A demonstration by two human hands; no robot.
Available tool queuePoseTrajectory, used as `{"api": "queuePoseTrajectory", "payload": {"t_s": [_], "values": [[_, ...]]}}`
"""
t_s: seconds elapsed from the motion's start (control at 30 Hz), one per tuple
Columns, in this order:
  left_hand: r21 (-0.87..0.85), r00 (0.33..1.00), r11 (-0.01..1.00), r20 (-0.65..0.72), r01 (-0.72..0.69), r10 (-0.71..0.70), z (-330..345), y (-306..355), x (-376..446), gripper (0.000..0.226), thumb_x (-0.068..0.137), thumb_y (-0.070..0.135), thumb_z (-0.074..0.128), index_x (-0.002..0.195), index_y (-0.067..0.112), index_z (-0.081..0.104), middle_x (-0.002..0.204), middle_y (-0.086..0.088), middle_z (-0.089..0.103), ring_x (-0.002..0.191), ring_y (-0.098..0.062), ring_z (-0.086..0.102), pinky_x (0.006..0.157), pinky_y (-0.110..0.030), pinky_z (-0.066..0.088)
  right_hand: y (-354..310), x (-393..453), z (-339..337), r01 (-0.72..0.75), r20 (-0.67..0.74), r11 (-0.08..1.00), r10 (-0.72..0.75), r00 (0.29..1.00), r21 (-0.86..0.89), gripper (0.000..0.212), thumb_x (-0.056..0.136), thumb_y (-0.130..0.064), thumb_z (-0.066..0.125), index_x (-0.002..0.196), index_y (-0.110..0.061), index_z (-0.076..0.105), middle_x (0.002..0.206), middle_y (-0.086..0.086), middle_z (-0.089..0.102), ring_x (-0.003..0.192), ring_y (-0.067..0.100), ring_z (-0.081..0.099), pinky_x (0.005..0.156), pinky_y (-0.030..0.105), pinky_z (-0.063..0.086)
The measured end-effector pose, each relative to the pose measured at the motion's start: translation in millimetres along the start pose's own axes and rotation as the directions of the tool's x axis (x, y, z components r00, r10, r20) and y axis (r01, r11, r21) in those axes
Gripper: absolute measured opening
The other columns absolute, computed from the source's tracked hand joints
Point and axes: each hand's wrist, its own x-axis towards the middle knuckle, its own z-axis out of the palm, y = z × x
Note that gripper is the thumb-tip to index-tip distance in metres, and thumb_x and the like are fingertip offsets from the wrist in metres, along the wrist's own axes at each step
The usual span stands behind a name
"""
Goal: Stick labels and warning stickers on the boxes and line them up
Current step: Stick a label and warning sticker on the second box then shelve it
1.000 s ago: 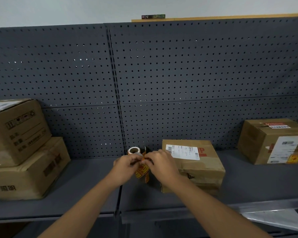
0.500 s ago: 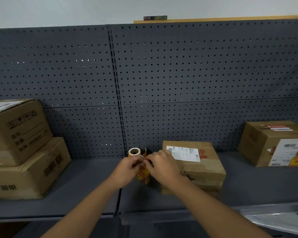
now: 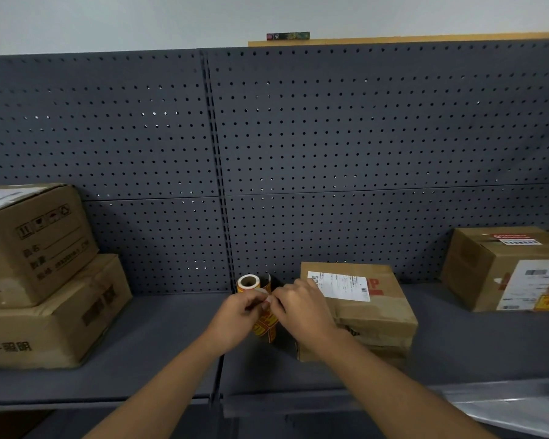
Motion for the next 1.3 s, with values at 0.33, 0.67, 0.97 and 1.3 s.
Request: {"api": "queuePoseTrajectory", "payload": {"t_s": [0.33,0.67,0.97,1.3], "values": [[0.015,1.000,1.000,0.011,0.016,-0.017,-3.7,-7.0,-2.5,0.024,0.102,0.009,0.060,0.121,0.016,0.073,0.120,0.008,0.074,0.113,-0.004,0.067,0.092,-0.017,0.051,6.2,3.4,-11.9,-0.058,0.067,0.990,0.050,0.997,0.127,0.025,0.101,-0.026,0.047,0.094,-0.016,0.069,0.091,0.001,0.072,0.090,0.022,0.057,0.084,0.040,0.047],[0.005,0.995,0.995,-0.003,0.102,-0.102,-4.4,0.7,-6.7,0.016,0.103,0.013,0.061,0.111,0.022,0.072,0.098,0.015,0.075,0.096,0.003,0.068,0.079,-0.015,0.053,27.2,4.3,-39.3,-0.165,0.170,0.955,0.125,0.978,0.246,0.016,0.103,-0.025,0.054,0.101,-0.020,0.069,0.100,-0.005,0.065,0.102,0.012,0.043,0.083,0.032,0.036],[0.046,0.993,0.992,-0.026,0.119,-0.118,1.8,1.5,-11.3,0.015,0.103,0.013,0.060,0.111,0.019,0.071,0.103,0.010,0.074,0.095,0.003,0.067,0.079,-0.014,0.052,40.8,-8.4,-60.9,-0.365,0.199,0.645,0.317,0.927,0.672,0.021,0.101,-0.019,0.057,0.088,-0.020,0.072,0.087,-0.006,0.071,0.081,0.006,0.062,0.067,0.020,0.047],[0.105,0.991,0.987,0.040,0.126,-0.131,10.2,12.2,-19.1,0.043,0.098,0.014,0.064,0.140,0.024,0.057,0.127,0.013,0.064,0.122,-0.003,0.059,0.107,-0.029,0.049,47.2,-27.8,-71.0,-0.416,0.187,0.385,0.509,0.840,0.824,0.024,0.098,-0.019,0.057,0.080,-0.014,0.071,0.080,0.008,0.072,0.068,0.013,0.060,0.068,0.038,0.053]]}}
